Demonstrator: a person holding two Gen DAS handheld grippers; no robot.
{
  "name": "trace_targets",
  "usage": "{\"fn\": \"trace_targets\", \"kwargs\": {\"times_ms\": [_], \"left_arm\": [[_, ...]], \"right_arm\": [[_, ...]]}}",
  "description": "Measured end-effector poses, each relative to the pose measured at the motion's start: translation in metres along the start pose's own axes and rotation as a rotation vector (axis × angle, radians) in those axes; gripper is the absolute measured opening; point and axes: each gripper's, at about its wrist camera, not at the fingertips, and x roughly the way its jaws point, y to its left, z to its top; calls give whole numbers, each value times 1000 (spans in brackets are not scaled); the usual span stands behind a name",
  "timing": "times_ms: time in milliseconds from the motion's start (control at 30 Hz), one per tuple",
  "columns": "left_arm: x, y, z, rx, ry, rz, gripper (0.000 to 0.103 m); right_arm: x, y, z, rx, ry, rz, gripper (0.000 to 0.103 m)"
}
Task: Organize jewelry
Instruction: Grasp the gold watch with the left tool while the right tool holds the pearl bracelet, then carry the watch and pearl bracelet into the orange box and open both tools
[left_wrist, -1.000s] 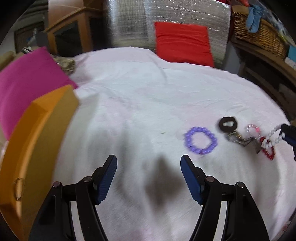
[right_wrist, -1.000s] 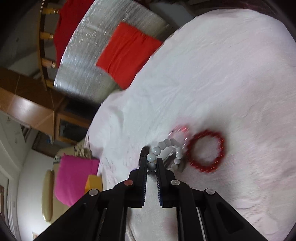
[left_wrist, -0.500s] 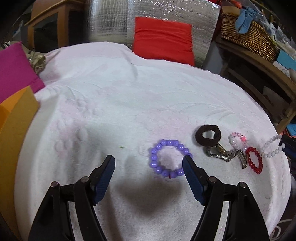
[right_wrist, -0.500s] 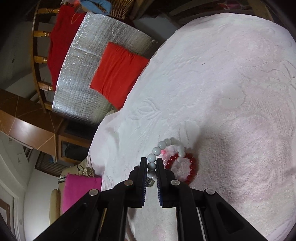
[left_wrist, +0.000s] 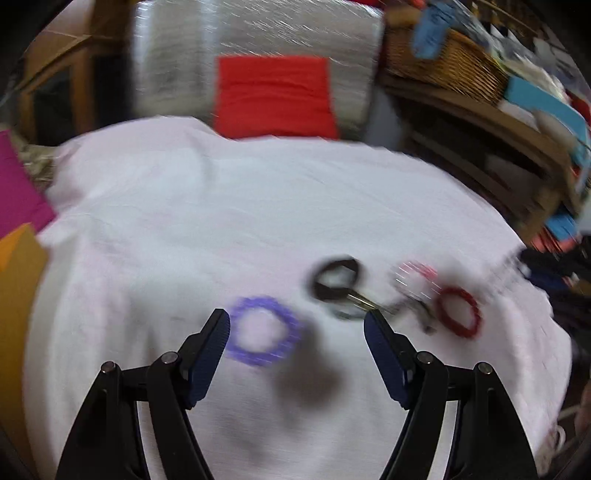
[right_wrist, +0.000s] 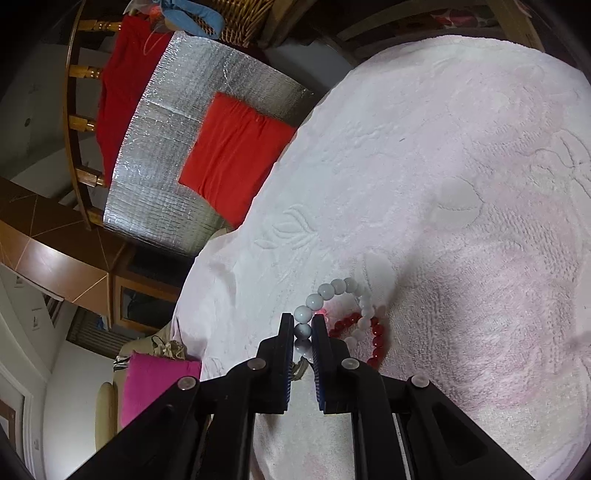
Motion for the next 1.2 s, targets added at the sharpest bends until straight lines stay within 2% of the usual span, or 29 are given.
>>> {"fn": "trace_targets", "kwargs": {"times_ms": [133, 300, 433, 500, 633, 700, 800, 967, 1200], "left_arm": [[18, -11, 0, -61, 70, -59, 76], [38, -8, 13, -167, 65, -71, 76], [49, -21, 20, -156, 36, -56, 77], [57, -27, 19, -147, 61, -71, 76], [60, -36, 15, -68, 47, -26, 64], [60, -33, 16, -55, 55, 2, 38], [63, -27, 19, -45, 57, 4, 24], [54, -23, 18, -36, 77, -14, 24], [4, -17, 1, 23, 41, -26, 23]], "right_arm": [[-7, -5, 5, -2, -20, -6, 11], [-18, -13, 14, 6, -44, -2, 11], [-22, -15, 17, 4, -50, 6, 11], [-20, -15, 16, 1, -40, 8, 11], [-16, -13, 14, -1, -18, 16, 11], [-16, -13, 13, -2, -14, 19, 11], [-15, -11, 11, -5, -12, 20, 11], [-12, -6, 7, -17, -5, 26, 11], [4, 17, -11, -93, 57, 65, 11]]}}
